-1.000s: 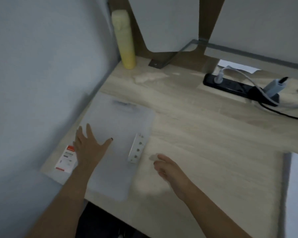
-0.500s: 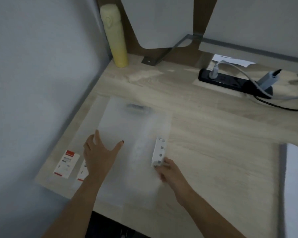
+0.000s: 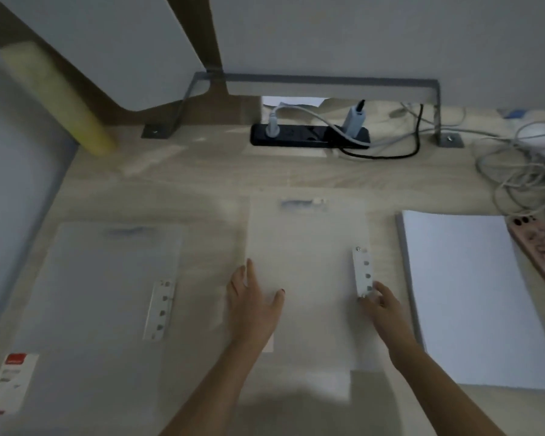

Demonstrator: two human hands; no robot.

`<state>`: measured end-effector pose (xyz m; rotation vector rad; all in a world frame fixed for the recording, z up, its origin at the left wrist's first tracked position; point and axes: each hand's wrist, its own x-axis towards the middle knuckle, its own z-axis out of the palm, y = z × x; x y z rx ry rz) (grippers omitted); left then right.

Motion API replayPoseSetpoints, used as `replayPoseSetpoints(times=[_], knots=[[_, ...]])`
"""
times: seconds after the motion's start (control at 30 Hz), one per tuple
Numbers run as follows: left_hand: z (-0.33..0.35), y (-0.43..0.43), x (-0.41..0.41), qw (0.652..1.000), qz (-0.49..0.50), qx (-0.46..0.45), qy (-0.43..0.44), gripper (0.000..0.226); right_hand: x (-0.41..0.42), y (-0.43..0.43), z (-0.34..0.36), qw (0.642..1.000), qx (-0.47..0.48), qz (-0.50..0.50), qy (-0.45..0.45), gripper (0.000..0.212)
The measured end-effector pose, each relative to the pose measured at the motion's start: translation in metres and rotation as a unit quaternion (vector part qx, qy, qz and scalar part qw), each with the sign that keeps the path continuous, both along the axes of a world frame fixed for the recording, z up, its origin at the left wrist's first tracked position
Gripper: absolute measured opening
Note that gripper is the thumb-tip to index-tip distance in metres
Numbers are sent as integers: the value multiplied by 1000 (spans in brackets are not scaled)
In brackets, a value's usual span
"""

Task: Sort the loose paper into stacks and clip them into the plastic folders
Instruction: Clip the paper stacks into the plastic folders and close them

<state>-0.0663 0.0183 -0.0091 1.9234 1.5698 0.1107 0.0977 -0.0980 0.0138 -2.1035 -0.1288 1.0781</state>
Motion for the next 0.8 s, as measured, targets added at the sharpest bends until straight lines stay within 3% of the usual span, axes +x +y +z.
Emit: replayPoseSetpoints(times=[0.2, 0.33, 0.4, 0.47, 0.57, 0.67, 0.8], knots=[[0, -5, 17, 998, 0, -59, -5, 80, 14, -14, 32, 998, 20, 28, -54, 46], [25, 16, 14, 975, 5, -188, -121, 72, 11, -15, 85, 993, 114, 1, -33, 23], [49, 24, 10, 951, 9, -262, -163, 66, 5, -12, 111, 987, 158, 11, -22, 27], [73, 29, 5, 929, -17, -307, -204, 76, -6, -5, 130, 979, 199, 43, -9, 32], [116, 25, 4, 916, -77, -298, -256, 91, -31, 14, 145, 961, 250, 118, -2, 36], [145, 30, -4, 912, -87, -258, -308, 91, -60, 41, 144, 937, 284, 203, 7, 40], [164, 48, -43, 921, -49, -187, -338, 45, -92, 73, 129, 904, 289, 309, 62, 48]])
